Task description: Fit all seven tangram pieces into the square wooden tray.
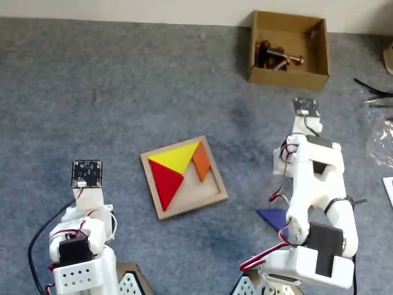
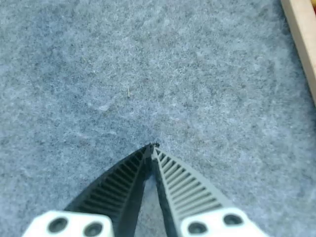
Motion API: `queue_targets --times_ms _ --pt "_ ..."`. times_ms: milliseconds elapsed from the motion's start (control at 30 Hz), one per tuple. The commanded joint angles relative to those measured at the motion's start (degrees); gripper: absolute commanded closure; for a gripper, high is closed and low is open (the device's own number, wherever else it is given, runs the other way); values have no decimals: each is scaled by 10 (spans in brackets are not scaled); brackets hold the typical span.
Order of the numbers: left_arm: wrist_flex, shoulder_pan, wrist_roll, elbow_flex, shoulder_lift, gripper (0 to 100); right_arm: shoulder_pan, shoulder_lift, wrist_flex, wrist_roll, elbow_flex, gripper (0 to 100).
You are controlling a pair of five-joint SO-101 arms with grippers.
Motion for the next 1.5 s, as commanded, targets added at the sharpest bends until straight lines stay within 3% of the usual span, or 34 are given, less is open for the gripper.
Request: queue_targets --times_ms 0,200,367,700,833,1167,1467 --pt "3 -7 5 11 -4 995 10 -11 -11 -6 -40 854" --pt "3 -7 5 11 -4 995 12 -7 -8 4 -67 853" --pt "3 -7 5 11 -4 995 11 -6 -12 68 -64 853" --pt "3 -7 5 11 -4 995 30 -4 -13 73 -64 853" --pt "3 -7 5 11 -4 995 36 -4 -13 128 -63 853" --pt "3 -7 5 11 -4 995 13 -4 -11 142 -61 853" --pt "3 -7 5 11 -4 995 -6 -4 -52 235 3 853"
